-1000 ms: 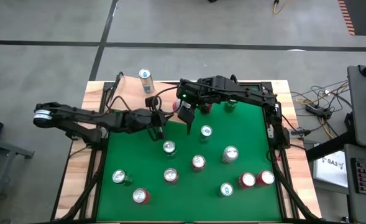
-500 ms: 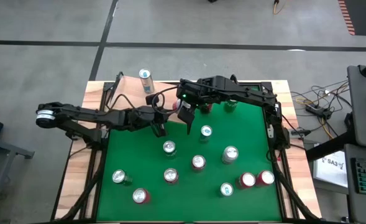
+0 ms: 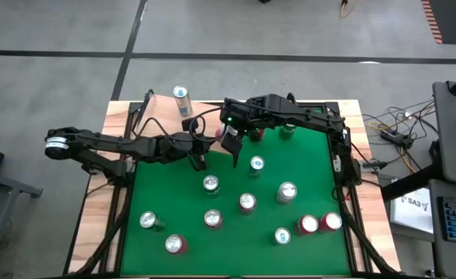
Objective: Place canned beverage on shelf
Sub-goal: Put the pink/white soda can on the shelf
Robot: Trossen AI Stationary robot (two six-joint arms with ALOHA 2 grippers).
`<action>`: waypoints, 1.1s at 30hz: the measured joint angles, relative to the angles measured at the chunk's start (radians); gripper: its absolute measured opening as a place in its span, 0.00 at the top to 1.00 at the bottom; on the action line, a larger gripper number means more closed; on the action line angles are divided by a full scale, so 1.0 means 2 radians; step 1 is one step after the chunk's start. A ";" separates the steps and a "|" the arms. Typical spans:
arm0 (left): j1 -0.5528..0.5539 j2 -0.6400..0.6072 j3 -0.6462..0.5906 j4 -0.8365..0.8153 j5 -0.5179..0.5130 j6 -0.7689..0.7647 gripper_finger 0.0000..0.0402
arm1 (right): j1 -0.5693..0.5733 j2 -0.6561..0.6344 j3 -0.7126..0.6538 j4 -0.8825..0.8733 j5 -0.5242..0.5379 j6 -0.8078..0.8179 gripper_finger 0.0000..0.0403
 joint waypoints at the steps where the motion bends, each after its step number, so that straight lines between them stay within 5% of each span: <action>1: 0.000 0.000 0.000 0.000 0.000 0.000 1.00 | 0.000 0.000 0.000 0.000 0.000 0.001 0.23; 33: 0.000 0.000 -0.001 0.000 0.000 0.001 1.00 | 0.000 0.000 -0.008 0.005 -0.004 0.021 0.22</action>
